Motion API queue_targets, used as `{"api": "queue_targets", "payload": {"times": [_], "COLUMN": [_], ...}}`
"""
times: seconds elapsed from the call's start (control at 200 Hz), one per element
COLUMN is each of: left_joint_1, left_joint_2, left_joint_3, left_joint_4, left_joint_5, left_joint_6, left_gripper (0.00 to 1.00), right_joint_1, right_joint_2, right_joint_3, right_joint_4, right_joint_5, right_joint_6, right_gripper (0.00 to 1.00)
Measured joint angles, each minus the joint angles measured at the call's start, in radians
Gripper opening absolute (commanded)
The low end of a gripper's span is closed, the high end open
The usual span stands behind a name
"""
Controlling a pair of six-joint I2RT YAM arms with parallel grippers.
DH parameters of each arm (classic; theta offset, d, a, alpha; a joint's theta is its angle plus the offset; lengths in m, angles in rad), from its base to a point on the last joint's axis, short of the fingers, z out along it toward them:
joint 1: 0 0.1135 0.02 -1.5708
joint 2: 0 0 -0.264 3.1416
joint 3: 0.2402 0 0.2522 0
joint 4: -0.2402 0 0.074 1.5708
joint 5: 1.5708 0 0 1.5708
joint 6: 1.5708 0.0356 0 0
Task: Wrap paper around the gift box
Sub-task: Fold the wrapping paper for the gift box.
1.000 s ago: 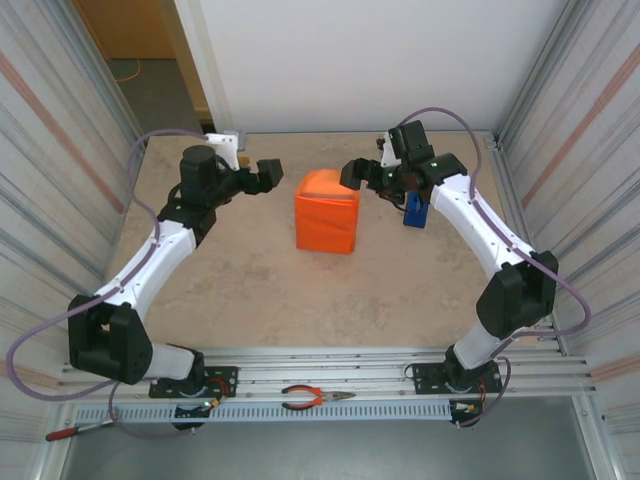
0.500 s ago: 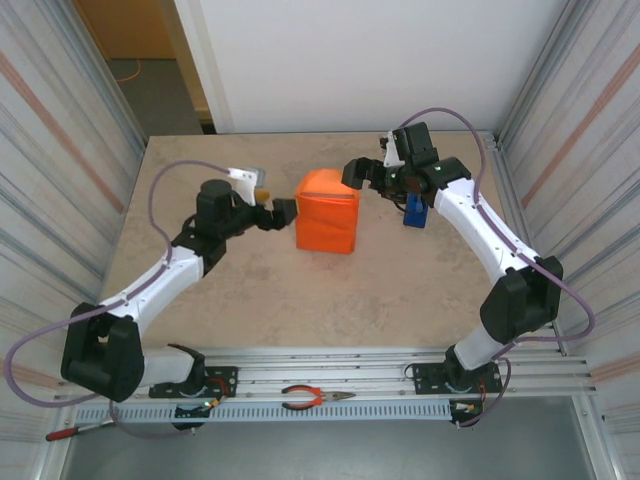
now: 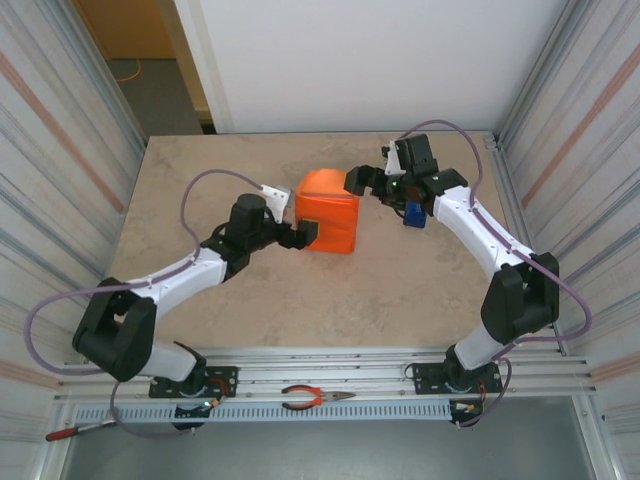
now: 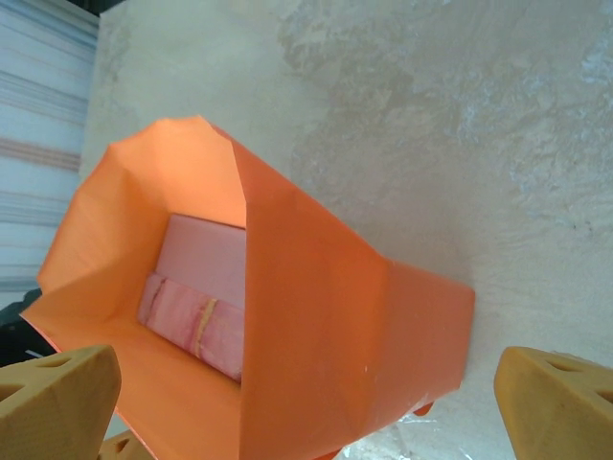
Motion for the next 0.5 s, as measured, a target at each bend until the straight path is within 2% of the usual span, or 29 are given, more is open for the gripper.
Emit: {"api": "queue_targets", "payload": {"times": [0.501], "left_joint_1": [0.0], "left_joint_2": [0.131], "left_joint_3": [0.114], "left_joint_4": [0.032], "left_joint_5": [-0.026], "left_joint_6": [0.043], "left_gripper": [0.99], "right_joint_1": [-0.018], "right_joint_2": [0.021], "right_joint_3": [0.0], "right_joint_4": [0.063], "right_joint_5": [-0.055], "right_joint_6": [0.029], "right_gripper": [0.95]}}
